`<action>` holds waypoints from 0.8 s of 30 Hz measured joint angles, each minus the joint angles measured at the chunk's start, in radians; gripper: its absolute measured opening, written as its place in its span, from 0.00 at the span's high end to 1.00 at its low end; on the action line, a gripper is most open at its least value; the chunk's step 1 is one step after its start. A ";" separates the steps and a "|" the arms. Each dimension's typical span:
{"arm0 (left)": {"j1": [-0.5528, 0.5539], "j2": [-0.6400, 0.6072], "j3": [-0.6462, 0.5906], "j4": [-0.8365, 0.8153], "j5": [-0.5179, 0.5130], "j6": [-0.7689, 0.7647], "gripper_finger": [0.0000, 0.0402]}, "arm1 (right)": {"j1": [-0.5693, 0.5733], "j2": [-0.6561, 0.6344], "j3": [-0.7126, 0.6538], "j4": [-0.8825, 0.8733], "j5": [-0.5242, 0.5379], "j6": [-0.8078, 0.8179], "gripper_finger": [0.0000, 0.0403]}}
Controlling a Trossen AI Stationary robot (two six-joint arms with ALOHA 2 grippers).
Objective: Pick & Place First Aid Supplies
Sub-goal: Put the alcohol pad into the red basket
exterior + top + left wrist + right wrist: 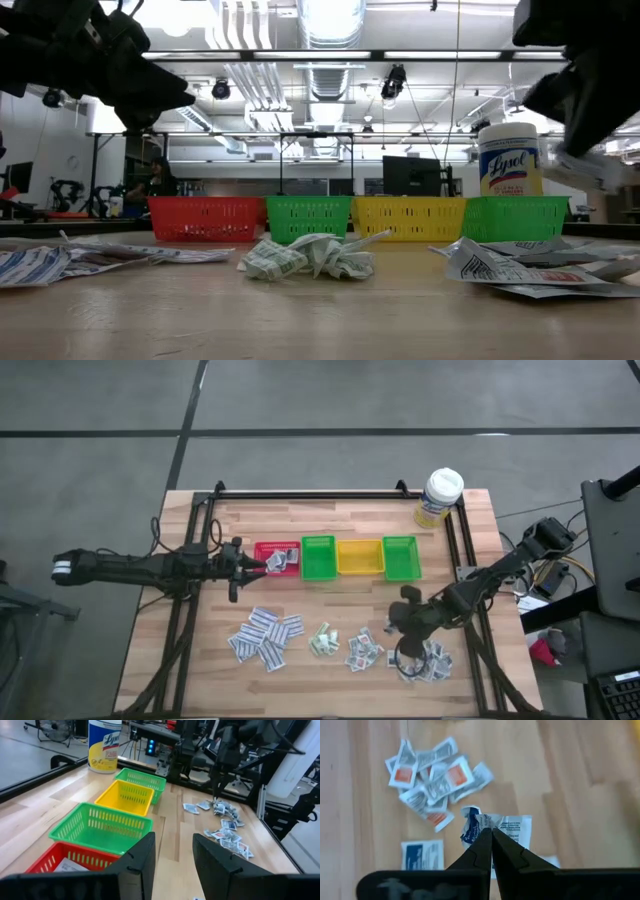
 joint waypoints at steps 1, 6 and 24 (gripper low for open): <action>0.000 0.000 0.000 0.000 0.000 -0.001 0.69 | 0.002 0.006 -0.005 -0.002 -0.010 0.019 0.98; 0.000 0.004 0.000 0.000 0.000 -0.001 0.69 | 0.005 0.057 -0.033 -0.004 -0.012 0.076 0.98; 0.000 0.006 0.000 0.002 0.002 -0.020 0.69 | 0.004 0.180 -0.047 0.028 -0.001 0.099 0.98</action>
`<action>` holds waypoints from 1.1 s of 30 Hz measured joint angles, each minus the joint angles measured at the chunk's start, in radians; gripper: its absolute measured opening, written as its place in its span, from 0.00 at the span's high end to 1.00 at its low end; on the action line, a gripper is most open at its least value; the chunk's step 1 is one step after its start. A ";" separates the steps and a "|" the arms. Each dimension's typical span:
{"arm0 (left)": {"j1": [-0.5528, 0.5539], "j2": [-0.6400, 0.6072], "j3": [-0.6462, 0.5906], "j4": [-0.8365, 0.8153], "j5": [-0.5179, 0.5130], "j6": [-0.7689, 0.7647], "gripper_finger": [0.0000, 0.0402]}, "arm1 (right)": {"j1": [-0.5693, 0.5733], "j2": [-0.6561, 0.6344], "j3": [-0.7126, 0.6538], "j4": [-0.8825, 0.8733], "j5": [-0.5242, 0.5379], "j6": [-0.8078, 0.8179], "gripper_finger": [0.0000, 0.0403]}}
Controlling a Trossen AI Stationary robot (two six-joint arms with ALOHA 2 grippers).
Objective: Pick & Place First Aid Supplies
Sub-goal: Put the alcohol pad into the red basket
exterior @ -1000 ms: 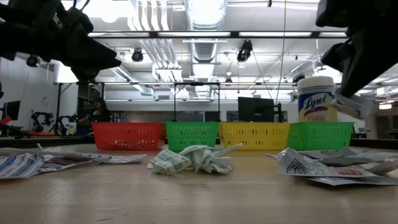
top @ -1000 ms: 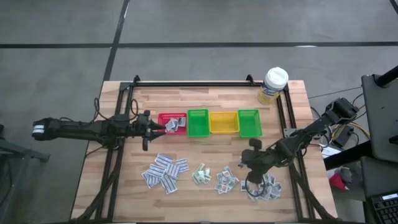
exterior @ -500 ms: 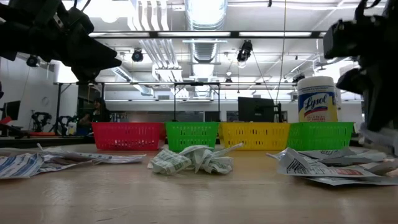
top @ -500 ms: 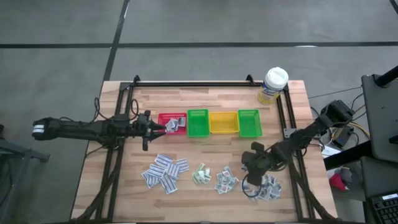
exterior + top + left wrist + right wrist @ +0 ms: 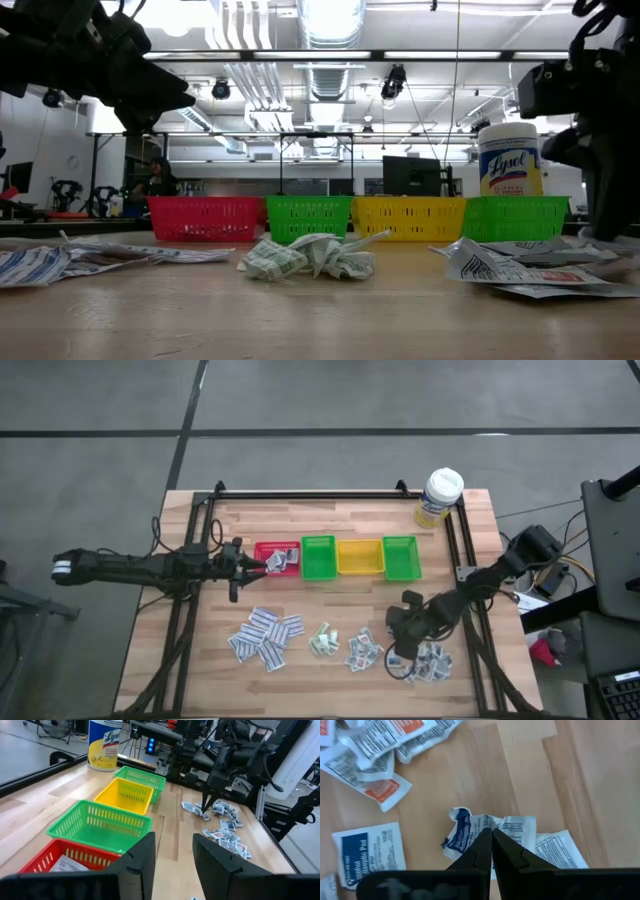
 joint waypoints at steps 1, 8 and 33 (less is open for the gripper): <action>0.000 0.000 0.000 0.001 0.000 -0.005 0.69 | 0.000 0.005 0.000 0.000 0.000 0.000 0.98; 0.000 0.000 0.000 0.008 0.000 -0.006 0.69 | 0.000 0.016 0.000 0.001 0.000 0.000 0.98; 0.000 0.000 0.000 0.007 0.001 -0.005 0.69 | 0.000 0.014 0.000 -0.077 -0.036 -0.008 0.78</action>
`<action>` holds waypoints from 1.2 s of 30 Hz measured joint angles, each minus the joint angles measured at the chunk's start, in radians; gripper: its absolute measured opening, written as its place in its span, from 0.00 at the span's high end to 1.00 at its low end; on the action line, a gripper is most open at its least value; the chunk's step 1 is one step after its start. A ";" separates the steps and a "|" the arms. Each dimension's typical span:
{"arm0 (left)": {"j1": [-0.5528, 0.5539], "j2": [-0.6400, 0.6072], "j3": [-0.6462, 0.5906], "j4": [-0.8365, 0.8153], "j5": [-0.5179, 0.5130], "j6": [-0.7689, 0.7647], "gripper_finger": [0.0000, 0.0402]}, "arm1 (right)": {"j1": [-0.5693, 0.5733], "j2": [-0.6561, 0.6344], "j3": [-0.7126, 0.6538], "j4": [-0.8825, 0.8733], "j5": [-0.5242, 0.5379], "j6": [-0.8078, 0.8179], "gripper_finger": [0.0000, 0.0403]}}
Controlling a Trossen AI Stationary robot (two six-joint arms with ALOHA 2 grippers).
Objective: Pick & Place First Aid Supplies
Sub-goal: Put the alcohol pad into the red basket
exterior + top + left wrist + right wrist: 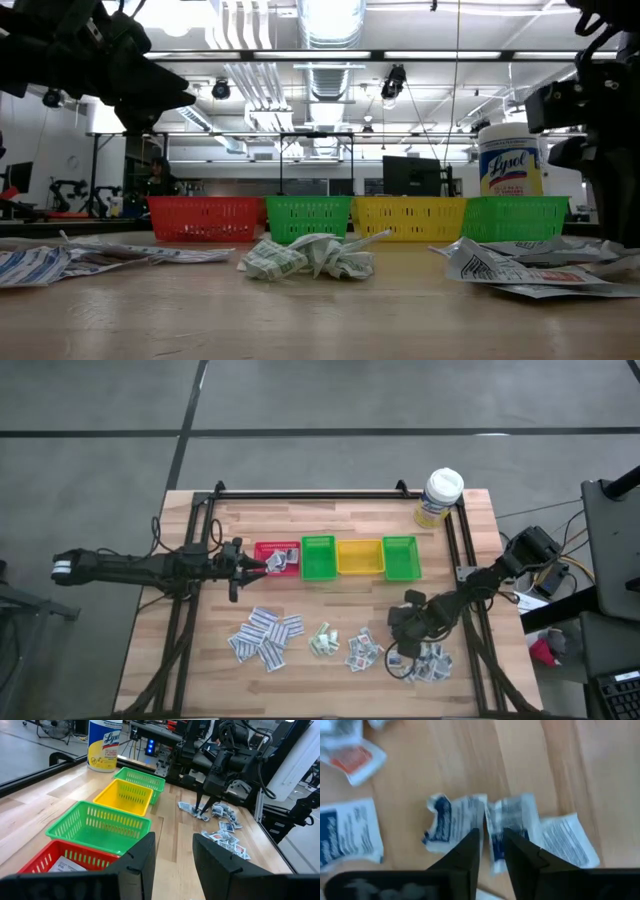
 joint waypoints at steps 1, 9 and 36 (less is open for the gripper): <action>0.000 0.000 0.000 0.000 0.000 0.001 0.69 | 0.000 0.000 0.000 -0.008 -0.002 0.003 0.76; 0.000 0.000 0.000 0.000 0.000 0.001 0.69 | 0.000 0.000 0.000 -0.015 -0.003 0.002 0.71; 0.000 0.000 0.000 0.000 0.000 0.005 0.69 | 0.000 -0.072 0.000 -0.090 -0.044 -0.001 0.74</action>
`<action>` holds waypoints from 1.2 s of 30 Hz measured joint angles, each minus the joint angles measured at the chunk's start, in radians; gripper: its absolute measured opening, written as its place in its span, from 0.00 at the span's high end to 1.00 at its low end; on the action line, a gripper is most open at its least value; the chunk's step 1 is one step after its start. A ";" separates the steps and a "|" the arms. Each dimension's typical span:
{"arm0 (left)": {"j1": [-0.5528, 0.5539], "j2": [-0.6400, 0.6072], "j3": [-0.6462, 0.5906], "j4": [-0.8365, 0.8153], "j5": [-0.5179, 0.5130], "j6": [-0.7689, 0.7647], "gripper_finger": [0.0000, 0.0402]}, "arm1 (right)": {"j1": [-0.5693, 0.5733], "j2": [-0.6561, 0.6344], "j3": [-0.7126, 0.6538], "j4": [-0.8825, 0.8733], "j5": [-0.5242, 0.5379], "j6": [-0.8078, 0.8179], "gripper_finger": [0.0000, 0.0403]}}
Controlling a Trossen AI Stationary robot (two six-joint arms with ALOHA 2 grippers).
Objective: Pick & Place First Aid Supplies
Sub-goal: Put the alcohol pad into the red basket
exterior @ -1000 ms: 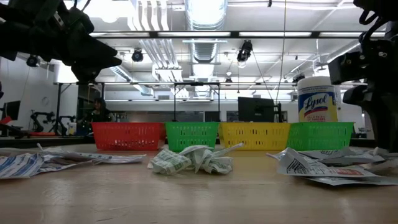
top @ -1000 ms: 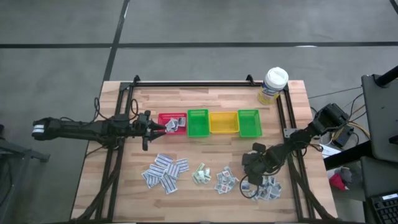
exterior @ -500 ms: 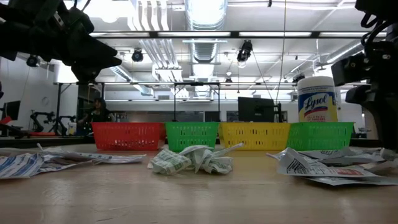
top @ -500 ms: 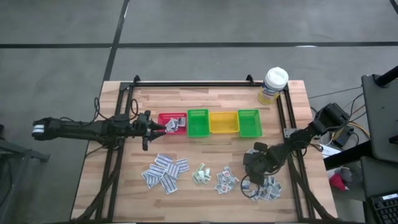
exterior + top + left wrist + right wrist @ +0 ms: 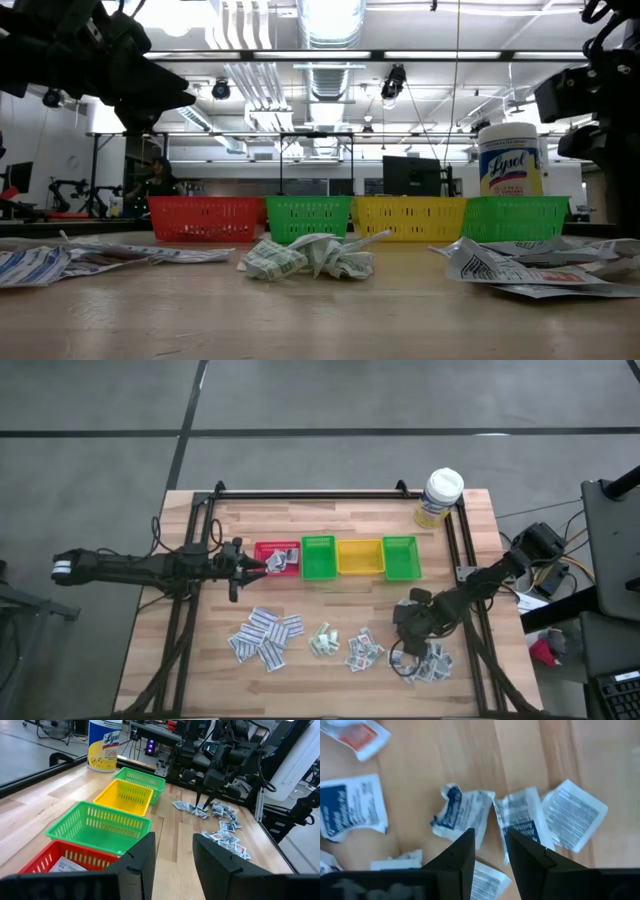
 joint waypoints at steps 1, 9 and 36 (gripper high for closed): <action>0.000 0.000 0.000 0.000 0.000 0.000 0.69 | 0.000 0.000 0.000 -0.015 -0.001 0.000 0.74; 0.000 0.000 0.000 0.000 0.000 0.000 0.69 | 0.000 0.003 0.000 -0.037 -0.002 -0.004 0.77; 0.000 0.000 0.000 0.000 0.000 0.000 0.69 | 0.000 0.042 -0.010 -0.054 0.025 -0.002 0.94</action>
